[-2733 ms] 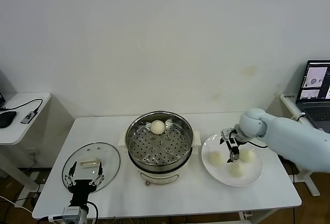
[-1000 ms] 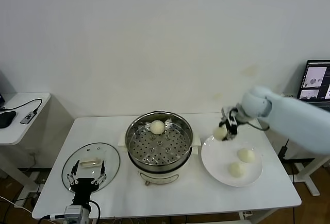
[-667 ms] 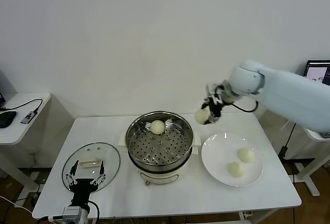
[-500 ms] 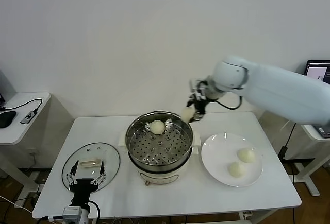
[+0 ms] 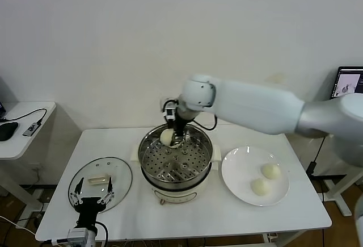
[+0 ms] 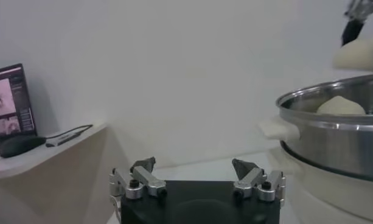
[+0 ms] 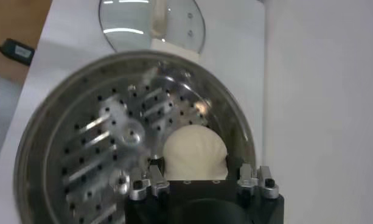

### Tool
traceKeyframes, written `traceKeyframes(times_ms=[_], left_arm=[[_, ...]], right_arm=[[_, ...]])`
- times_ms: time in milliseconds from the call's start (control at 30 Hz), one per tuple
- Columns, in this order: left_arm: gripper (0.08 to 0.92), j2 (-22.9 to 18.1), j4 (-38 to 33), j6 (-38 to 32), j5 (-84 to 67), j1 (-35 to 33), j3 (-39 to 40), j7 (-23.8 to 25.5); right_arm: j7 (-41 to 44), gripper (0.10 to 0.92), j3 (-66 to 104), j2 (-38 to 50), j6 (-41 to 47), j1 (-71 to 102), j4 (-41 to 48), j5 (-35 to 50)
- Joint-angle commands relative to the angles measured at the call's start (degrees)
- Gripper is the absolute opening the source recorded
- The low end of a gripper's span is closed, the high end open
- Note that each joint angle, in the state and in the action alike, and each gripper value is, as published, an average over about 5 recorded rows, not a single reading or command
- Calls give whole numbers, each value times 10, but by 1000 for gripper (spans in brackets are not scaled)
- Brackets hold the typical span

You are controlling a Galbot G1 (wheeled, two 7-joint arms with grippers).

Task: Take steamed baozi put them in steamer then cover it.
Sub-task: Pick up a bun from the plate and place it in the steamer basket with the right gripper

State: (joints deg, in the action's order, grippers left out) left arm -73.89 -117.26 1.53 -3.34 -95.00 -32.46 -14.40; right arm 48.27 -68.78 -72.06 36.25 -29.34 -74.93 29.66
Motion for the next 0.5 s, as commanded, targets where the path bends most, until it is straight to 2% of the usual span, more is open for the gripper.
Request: traceKeyframes(times_ms=[33,500], left_arm=[[823,0,3,0,1,3,1,0],[823,1,8,-6,1,6,1,1]], right_arm=[[-17,621,-3,-87,20,52,56,1],[-29,627,-6,-96,28,73,77,-12]])
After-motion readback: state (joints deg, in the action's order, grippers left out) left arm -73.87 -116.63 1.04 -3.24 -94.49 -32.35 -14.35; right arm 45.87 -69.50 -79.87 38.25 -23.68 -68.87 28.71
